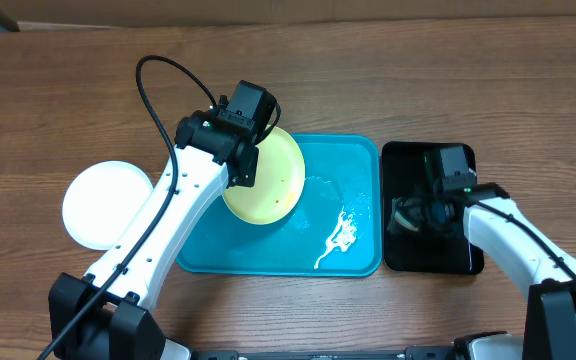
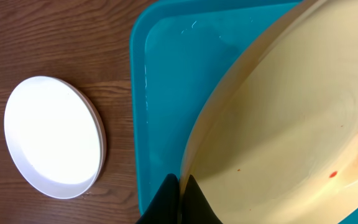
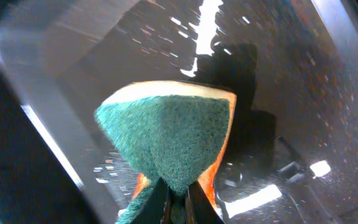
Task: Clean dirty plates on tray and stack at the side
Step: 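Scrub the underside of the tilted yellow plate with the sponge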
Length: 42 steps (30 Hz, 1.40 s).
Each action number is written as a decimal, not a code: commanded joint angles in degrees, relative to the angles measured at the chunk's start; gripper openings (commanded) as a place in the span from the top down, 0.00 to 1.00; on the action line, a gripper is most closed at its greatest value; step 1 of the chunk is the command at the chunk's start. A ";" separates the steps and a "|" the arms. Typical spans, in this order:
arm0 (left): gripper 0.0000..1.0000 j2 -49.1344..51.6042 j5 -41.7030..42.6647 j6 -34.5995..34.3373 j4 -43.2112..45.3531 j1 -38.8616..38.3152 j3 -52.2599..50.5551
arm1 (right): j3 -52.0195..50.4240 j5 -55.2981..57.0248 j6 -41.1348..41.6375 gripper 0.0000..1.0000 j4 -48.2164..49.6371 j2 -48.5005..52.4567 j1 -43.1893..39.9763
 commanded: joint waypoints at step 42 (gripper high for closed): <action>0.96 0.50 16.79 -2.43 2.43 -0.13 -0.20 | 16.85 -25.57 -24.09 0.96 -5.29 1.97 22.53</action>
